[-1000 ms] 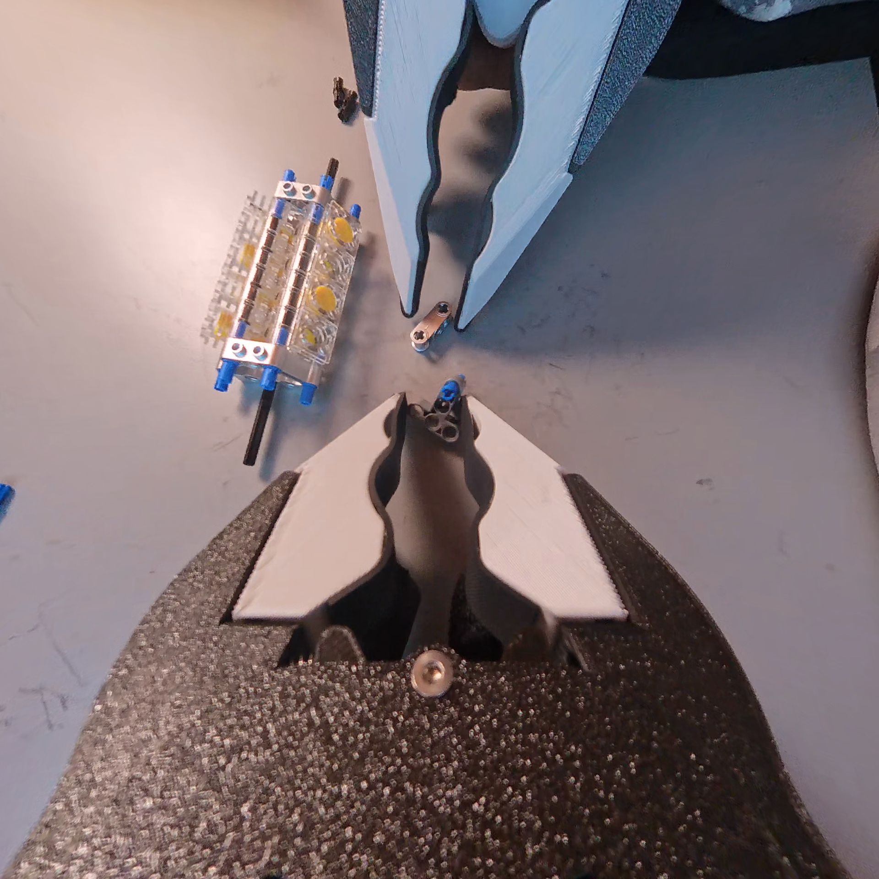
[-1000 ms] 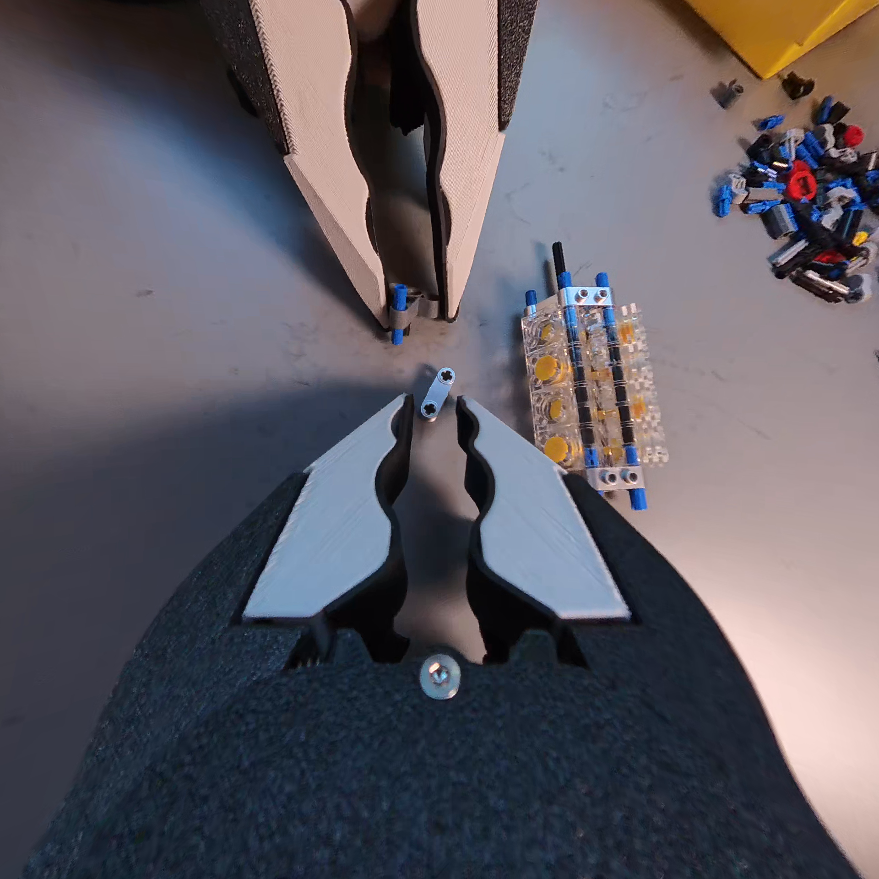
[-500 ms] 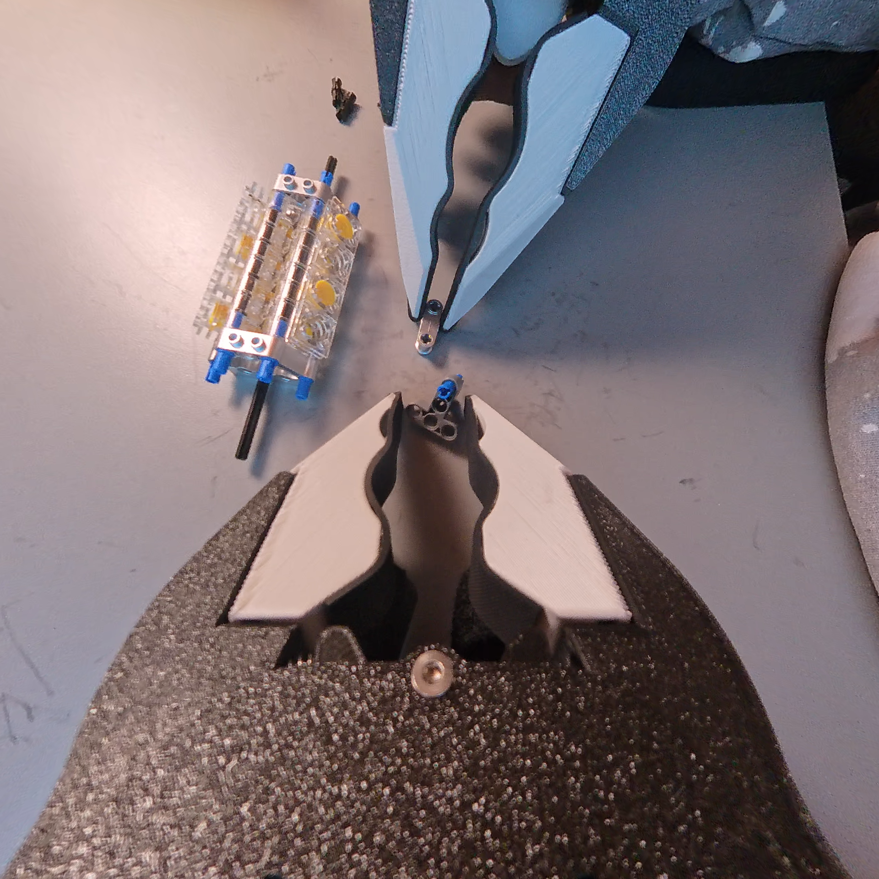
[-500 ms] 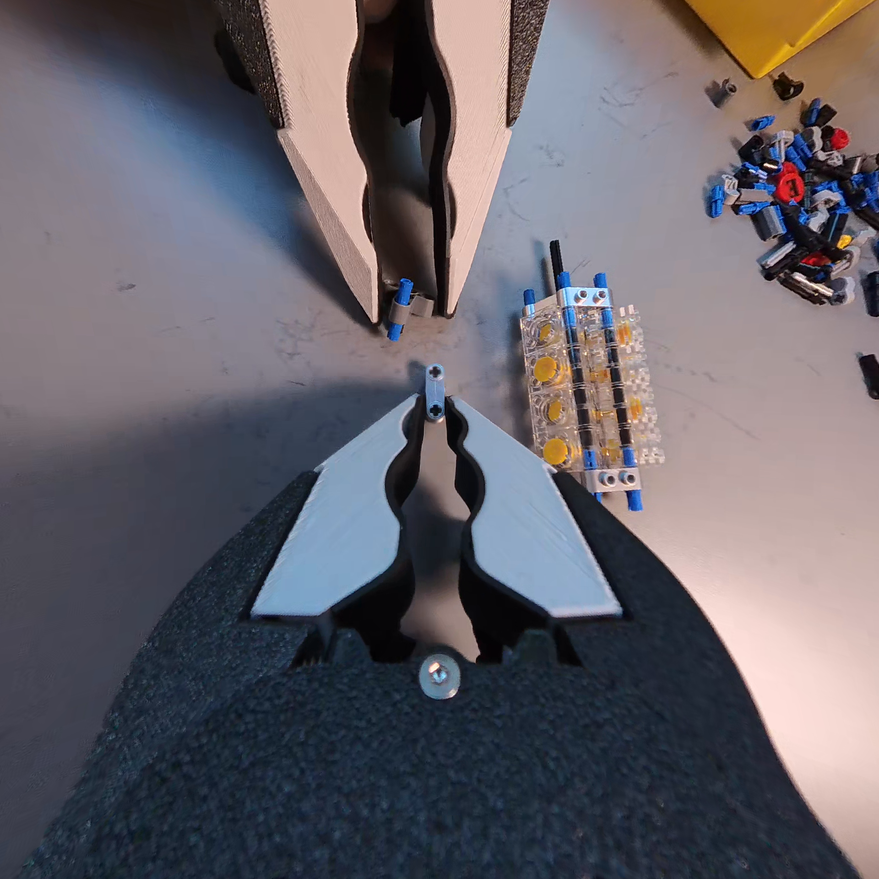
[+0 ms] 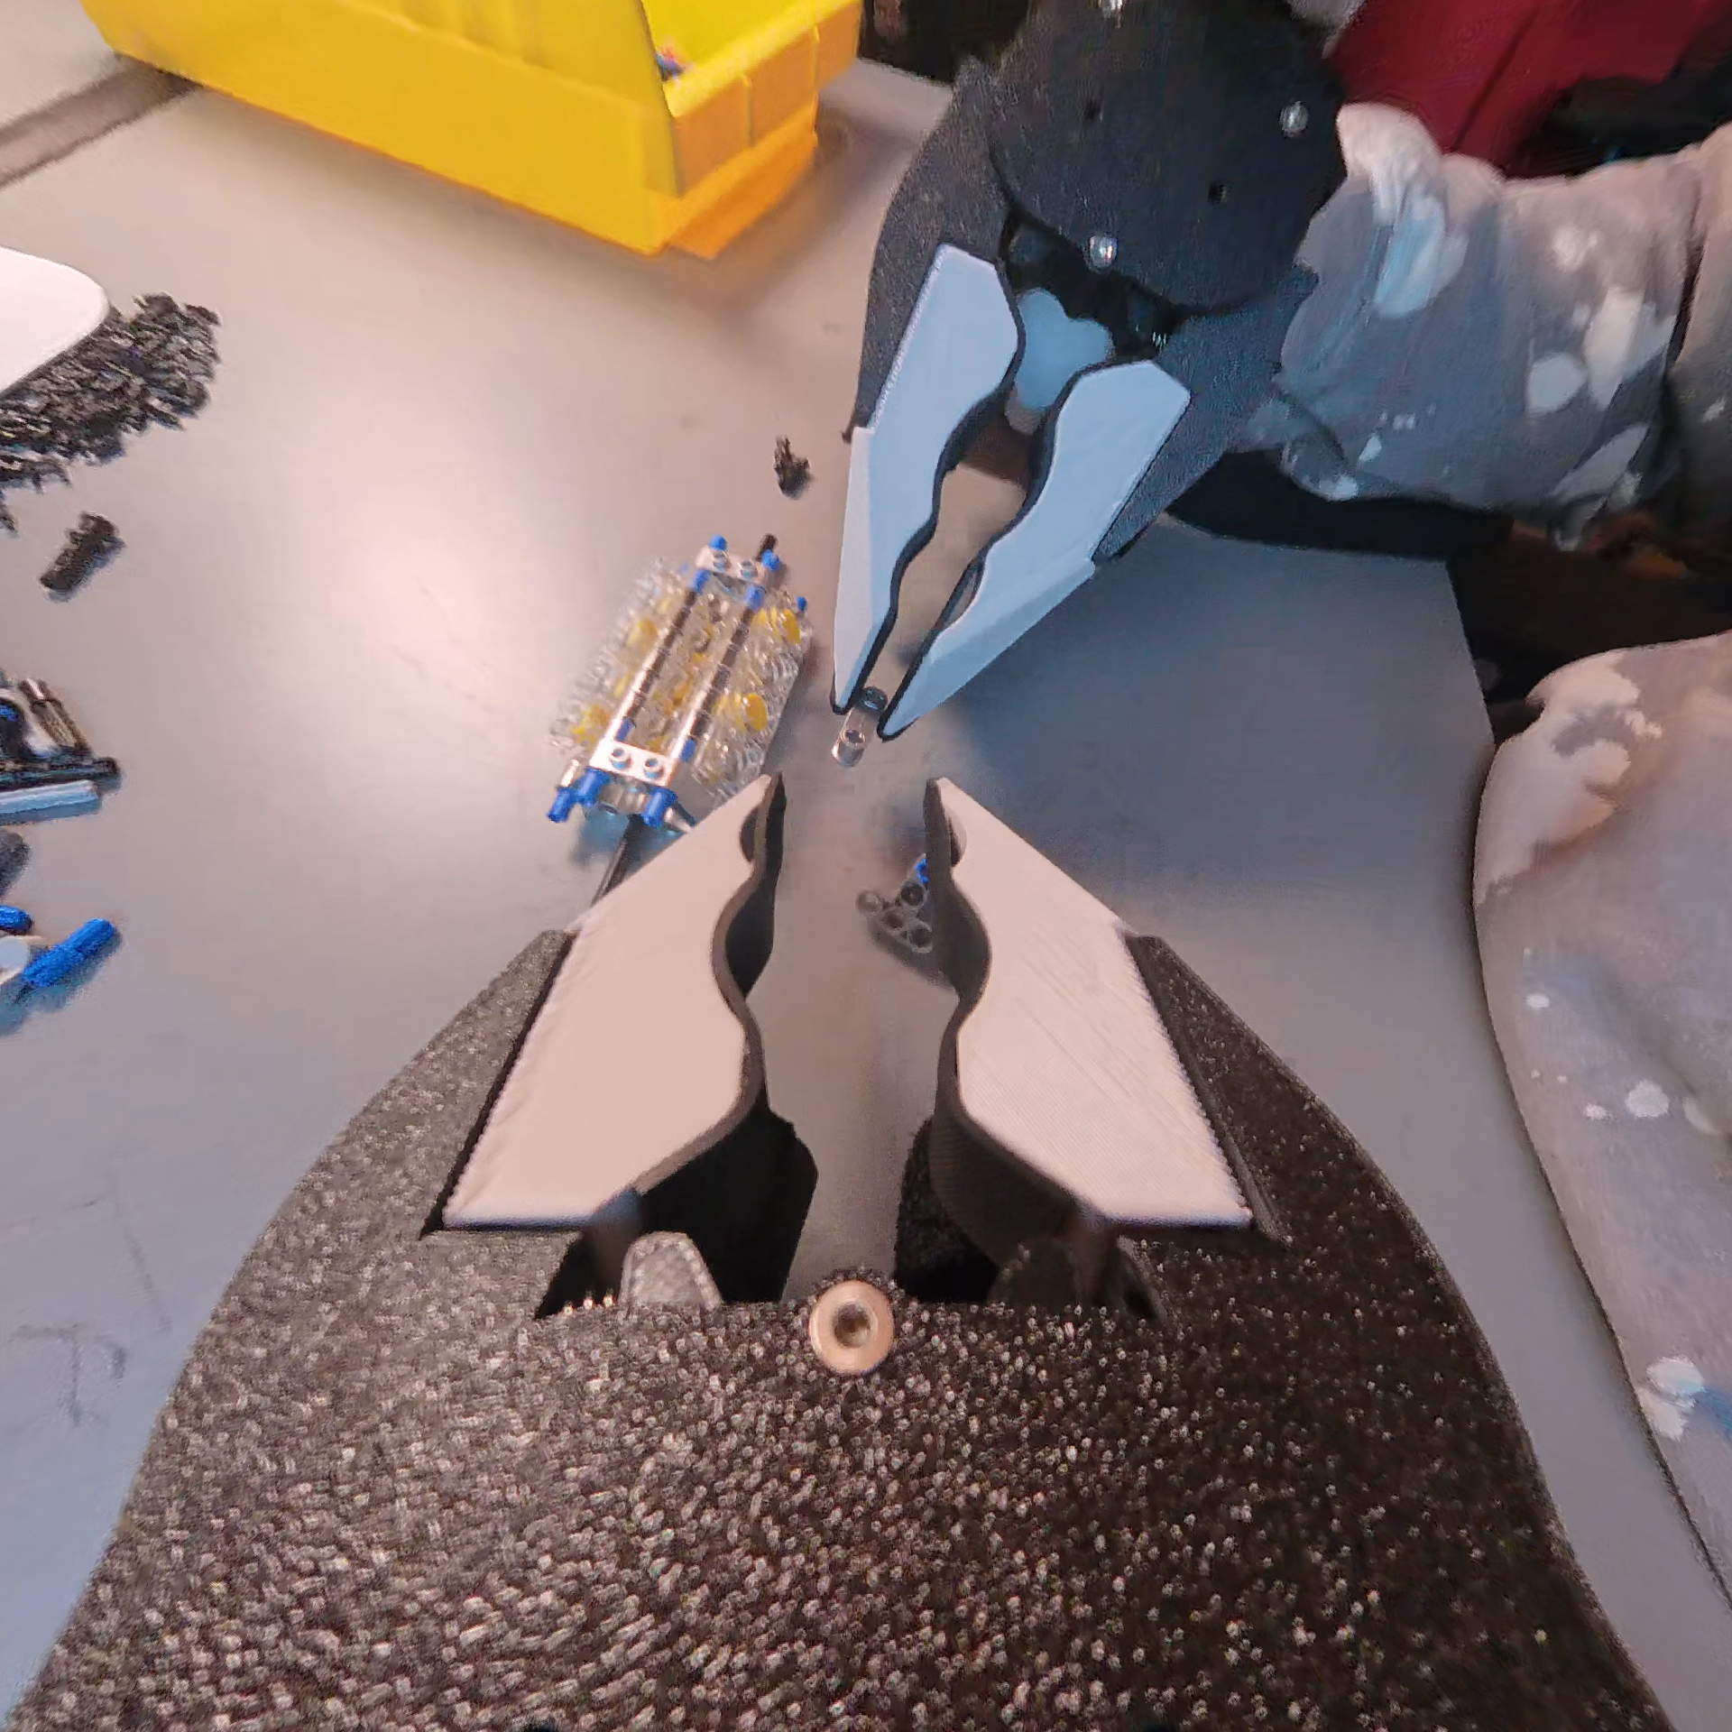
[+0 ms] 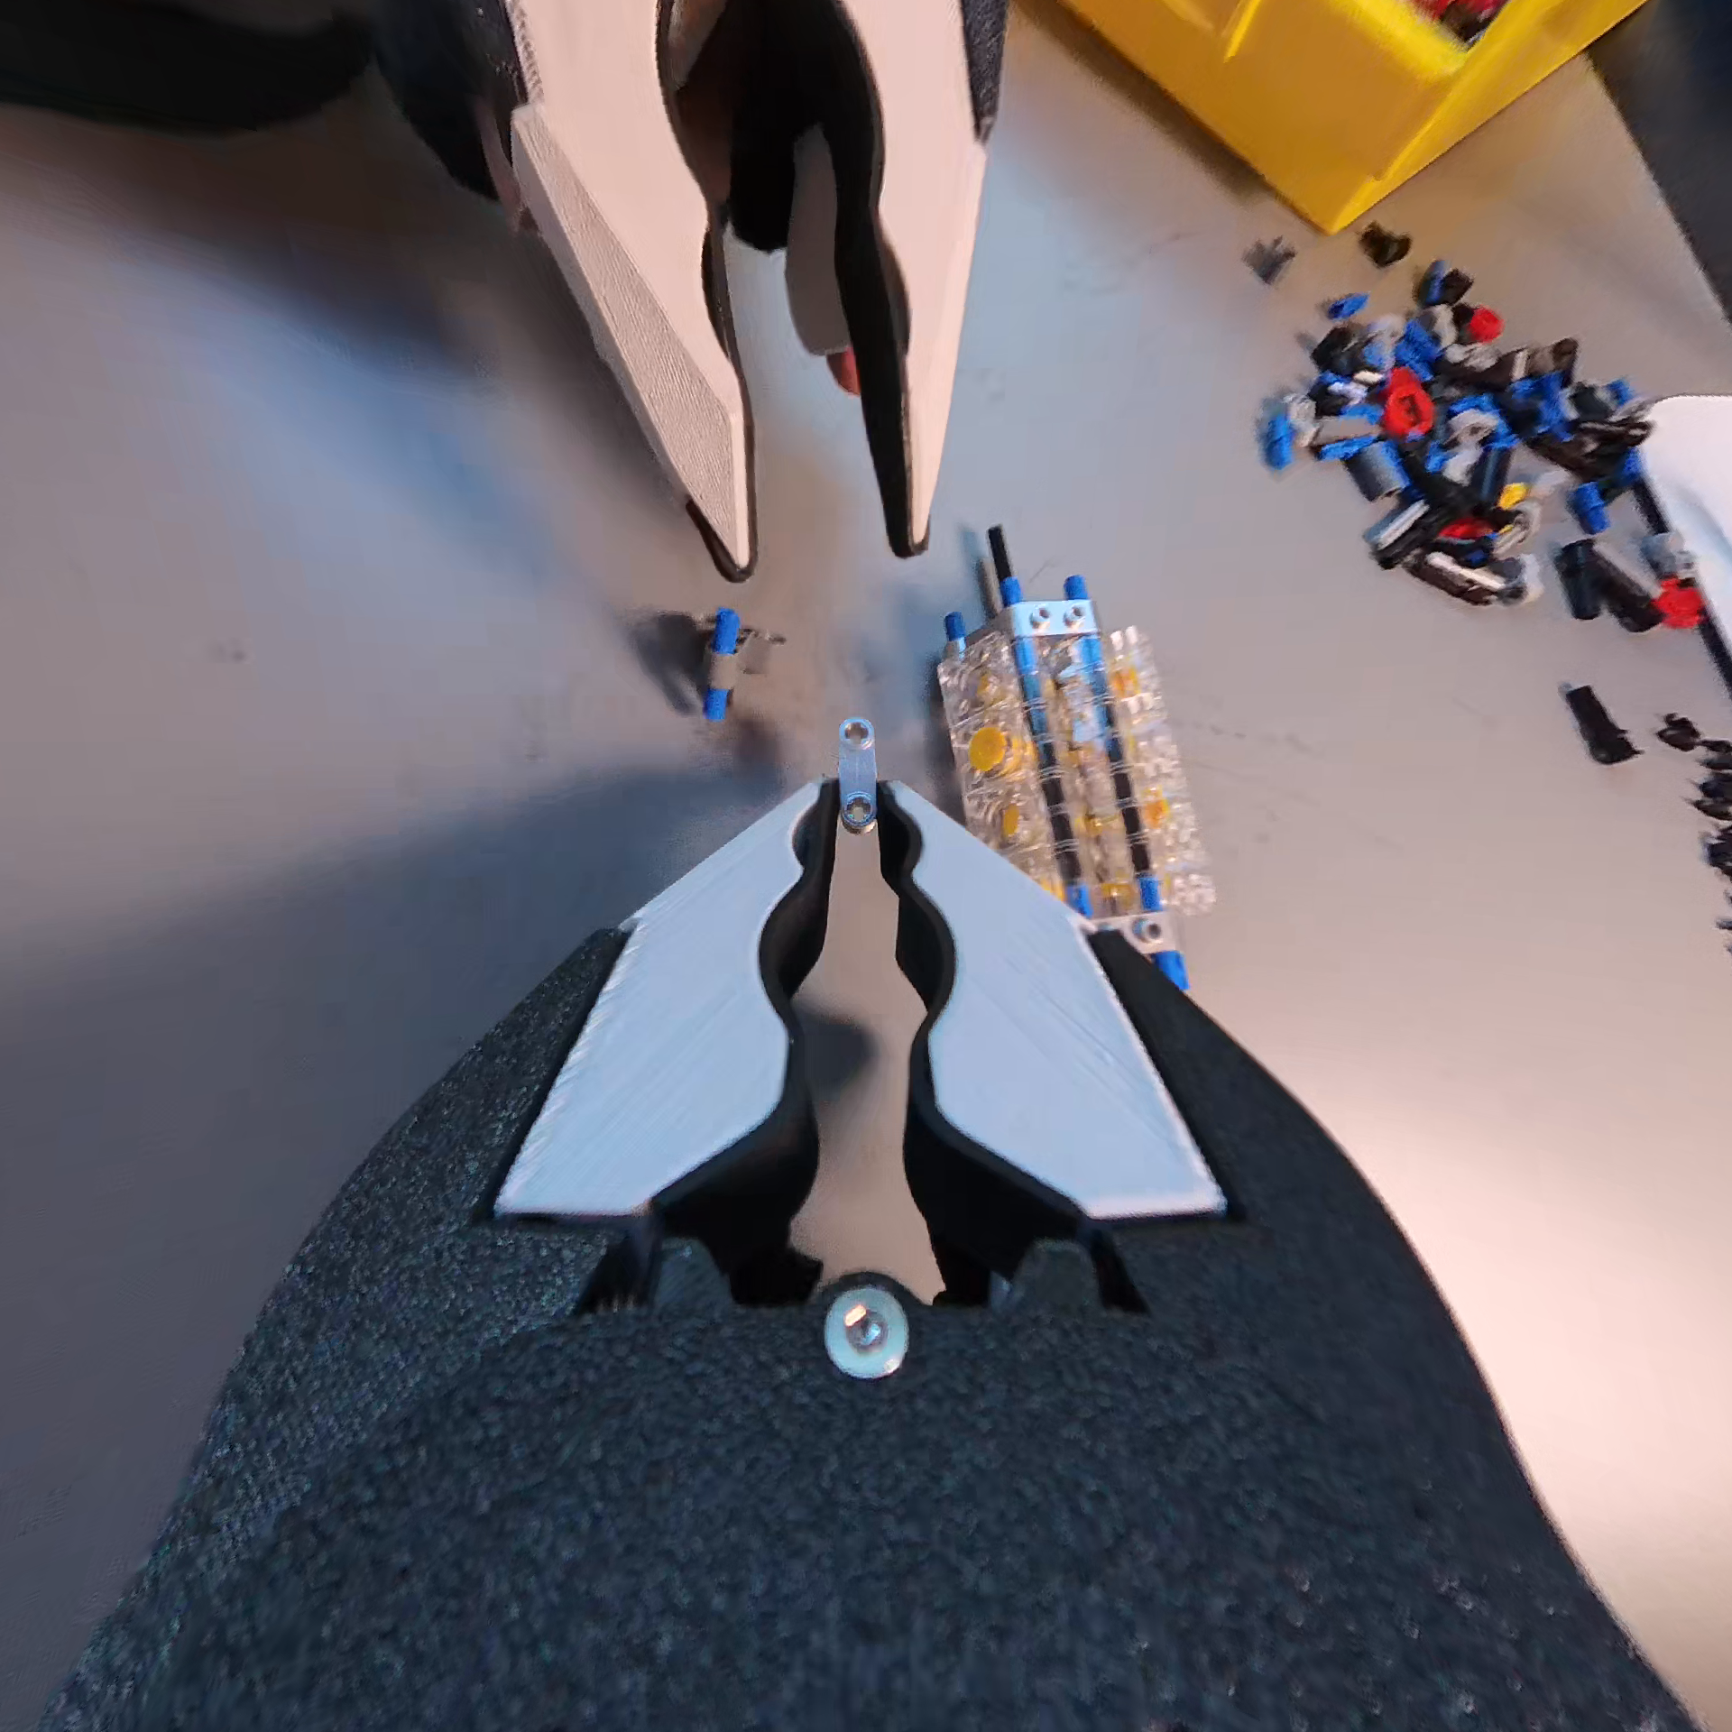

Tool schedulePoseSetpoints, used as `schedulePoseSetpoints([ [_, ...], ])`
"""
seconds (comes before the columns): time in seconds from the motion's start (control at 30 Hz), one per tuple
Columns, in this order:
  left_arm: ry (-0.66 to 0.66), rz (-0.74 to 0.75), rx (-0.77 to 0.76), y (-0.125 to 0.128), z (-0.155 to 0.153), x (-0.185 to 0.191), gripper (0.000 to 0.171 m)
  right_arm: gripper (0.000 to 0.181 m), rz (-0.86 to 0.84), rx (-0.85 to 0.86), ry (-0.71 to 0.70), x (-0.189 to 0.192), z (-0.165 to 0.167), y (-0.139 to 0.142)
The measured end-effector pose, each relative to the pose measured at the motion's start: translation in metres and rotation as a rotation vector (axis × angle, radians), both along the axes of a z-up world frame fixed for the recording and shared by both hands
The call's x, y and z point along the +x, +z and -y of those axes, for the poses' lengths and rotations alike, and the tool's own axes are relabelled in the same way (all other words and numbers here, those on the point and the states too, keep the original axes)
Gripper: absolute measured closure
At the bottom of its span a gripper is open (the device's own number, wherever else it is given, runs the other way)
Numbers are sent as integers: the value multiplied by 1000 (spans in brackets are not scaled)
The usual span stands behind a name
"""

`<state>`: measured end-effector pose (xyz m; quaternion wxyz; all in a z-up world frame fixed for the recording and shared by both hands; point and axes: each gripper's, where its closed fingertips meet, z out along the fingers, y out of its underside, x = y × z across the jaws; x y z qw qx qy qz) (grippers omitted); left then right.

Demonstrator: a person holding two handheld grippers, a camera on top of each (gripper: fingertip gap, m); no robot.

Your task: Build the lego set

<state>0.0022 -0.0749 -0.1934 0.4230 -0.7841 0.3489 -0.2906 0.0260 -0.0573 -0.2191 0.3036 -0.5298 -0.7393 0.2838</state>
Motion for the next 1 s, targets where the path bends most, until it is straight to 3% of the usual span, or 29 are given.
schedulePoseSetpoints([
  [0.2, 85, 289, -5, 33, -12, -2, 143, 175, -215, 13, -36, -13, -4, 37],
  [0.37, 112, 443, -32, 48, -15, -5, 142, 175, -304, 37, -23, -19, 4, 51],
  [0.73, 99, 572, -79, 58, -13, 2, 153, 175, -431, 124, -35, -21, 1, 70],
  [1.0, 58, 515, -86, 54, -6, 7, 163, 175, -472, 382, 36, -21, 9, 75],
])
